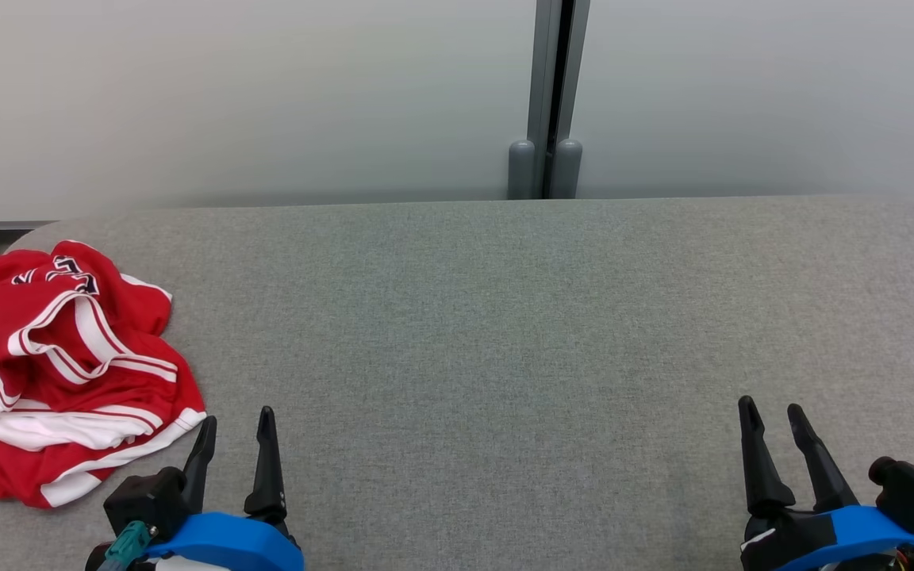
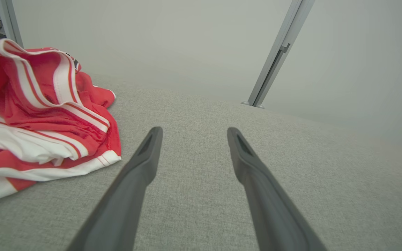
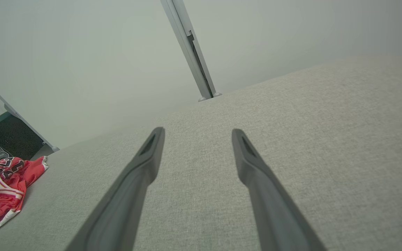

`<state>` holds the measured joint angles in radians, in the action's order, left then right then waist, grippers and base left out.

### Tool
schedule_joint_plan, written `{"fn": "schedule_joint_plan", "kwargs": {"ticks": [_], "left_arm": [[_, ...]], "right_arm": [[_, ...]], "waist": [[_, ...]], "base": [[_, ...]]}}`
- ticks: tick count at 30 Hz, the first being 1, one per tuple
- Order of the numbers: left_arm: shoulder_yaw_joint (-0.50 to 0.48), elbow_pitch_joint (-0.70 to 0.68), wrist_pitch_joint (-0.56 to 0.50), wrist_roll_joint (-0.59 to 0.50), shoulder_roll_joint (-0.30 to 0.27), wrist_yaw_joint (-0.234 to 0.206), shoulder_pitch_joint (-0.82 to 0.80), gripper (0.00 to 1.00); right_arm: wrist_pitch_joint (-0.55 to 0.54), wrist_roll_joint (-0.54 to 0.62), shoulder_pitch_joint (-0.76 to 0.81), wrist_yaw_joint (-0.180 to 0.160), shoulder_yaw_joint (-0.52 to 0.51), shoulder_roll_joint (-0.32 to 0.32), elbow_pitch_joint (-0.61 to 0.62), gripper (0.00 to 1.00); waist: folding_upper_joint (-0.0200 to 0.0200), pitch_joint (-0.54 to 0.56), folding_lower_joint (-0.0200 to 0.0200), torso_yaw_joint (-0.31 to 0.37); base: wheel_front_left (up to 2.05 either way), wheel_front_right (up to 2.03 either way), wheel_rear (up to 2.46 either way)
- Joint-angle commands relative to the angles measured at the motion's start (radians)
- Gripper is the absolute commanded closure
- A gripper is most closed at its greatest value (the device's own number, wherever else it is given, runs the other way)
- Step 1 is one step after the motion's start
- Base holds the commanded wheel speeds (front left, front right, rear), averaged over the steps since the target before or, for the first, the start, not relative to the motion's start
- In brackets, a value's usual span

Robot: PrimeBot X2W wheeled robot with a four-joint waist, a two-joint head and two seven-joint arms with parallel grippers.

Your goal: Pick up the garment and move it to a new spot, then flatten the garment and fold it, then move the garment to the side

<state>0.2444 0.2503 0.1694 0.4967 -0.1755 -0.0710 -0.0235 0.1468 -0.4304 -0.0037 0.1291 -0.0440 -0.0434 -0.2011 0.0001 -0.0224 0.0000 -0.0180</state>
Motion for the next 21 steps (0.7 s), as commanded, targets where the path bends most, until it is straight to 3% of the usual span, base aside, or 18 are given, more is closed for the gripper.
{"fn": "schedule_joint_plan", "kwargs": {"ticks": [1,21], "left_arm": [[0.005,-0.009,0.011,-0.02,-0.007,-0.007,-0.009,0.0],[0.03,-0.015,0.046,-0.099,-0.015,-0.031,0.021,0.0]], "right_arm": [[0.01,0.027,0.008,0.002,0.002,-0.008,0.007,0.0],[0.035,0.186,0.028,0.002,0.017,-0.009,0.015,0.0]], "waist": [[-0.0001,0.001,0.0,-0.001],[-0.0001,0.01,0.0,-0.004]], "base": [[0.0,0.0,0.0],[0.0,0.0,0.0]]}}
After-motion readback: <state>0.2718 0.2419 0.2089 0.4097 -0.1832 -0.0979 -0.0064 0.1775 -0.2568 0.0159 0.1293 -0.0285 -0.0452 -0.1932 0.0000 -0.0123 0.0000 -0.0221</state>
